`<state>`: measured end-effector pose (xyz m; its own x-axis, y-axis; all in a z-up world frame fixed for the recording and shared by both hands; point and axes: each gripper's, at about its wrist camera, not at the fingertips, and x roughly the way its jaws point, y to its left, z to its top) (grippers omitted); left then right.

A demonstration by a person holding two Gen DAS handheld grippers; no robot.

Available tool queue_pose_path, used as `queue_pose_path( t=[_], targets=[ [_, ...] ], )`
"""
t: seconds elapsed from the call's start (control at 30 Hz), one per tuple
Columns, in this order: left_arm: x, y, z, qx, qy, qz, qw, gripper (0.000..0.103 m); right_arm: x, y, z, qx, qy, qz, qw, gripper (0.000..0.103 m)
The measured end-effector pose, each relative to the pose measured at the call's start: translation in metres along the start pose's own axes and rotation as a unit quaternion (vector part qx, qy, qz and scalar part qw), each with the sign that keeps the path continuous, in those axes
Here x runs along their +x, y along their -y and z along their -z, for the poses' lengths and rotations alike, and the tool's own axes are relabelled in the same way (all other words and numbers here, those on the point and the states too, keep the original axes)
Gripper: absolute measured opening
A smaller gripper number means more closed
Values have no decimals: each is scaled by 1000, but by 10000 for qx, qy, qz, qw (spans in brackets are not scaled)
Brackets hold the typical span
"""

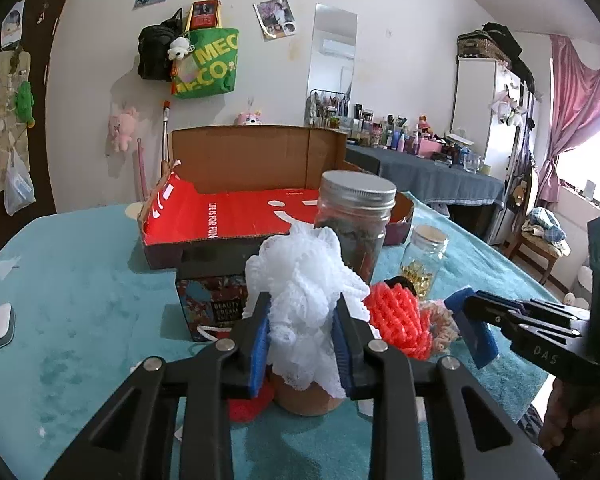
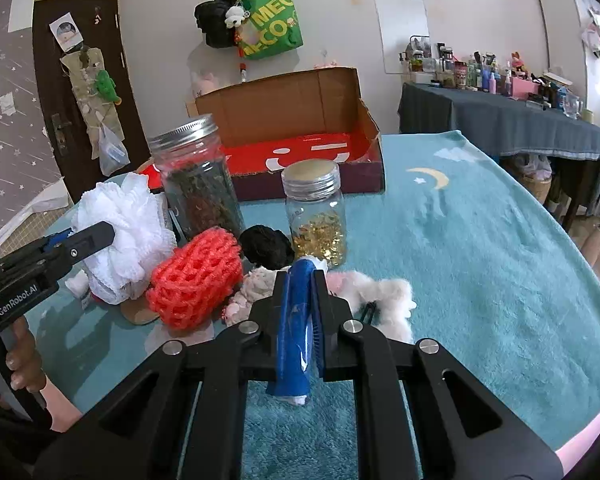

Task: Organize soft objects
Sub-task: 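Grasp the white mesh puff with the left gripper while the right grasps the blue foam tube, then carry both items into the red-lined box and open both grippers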

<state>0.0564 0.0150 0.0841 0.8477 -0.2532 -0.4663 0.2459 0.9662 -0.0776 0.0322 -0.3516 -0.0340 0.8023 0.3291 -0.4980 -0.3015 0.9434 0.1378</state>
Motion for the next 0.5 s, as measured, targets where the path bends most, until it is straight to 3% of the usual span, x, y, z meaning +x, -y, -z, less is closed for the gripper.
queue_pose_path(
  t=[0.5],
  targets=[
    [-24,-14,-32,-25,496,-218,9985,29,-19,-3,-31,-184,466,-20,9987,9]
  ],
)
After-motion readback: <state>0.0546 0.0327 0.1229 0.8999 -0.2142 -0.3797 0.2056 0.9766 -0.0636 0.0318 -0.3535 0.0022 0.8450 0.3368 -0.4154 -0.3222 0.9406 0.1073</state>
